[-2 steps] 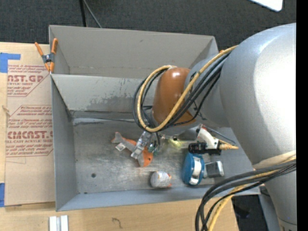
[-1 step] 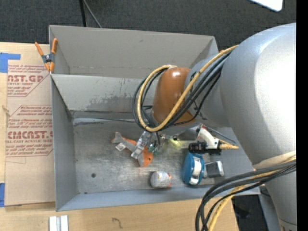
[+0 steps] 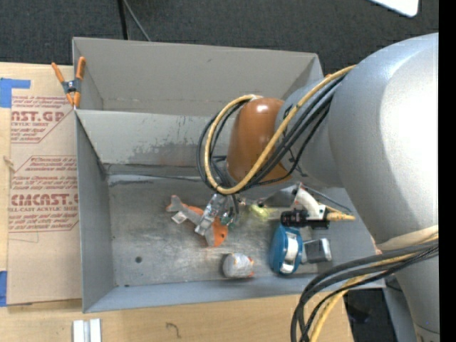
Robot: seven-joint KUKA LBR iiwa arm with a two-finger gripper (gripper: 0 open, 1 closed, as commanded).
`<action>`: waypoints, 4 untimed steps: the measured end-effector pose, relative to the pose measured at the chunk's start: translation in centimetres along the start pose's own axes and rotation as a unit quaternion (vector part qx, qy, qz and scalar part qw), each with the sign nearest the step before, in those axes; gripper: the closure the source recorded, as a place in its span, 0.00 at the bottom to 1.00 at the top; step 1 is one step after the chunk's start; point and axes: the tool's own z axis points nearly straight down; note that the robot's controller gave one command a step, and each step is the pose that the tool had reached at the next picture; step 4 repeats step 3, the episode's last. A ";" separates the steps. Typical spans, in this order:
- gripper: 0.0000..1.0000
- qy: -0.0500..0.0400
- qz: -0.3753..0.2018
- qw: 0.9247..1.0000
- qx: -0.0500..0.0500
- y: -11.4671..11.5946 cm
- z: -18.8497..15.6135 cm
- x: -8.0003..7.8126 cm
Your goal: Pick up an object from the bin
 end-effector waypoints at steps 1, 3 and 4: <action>1.00 -0.001 0.000 1.000 -0.001 0.0 -1.1 0.0; 1.00 -0.002 0.000 1.000 -0.002 0.1 -2.3 -0.1; 1.00 -0.002 0.000 1.000 -0.002 0.1 -2.3 -0.1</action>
Offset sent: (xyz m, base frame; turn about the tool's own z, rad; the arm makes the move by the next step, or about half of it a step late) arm 0.0001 0.0001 0.0307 0.0000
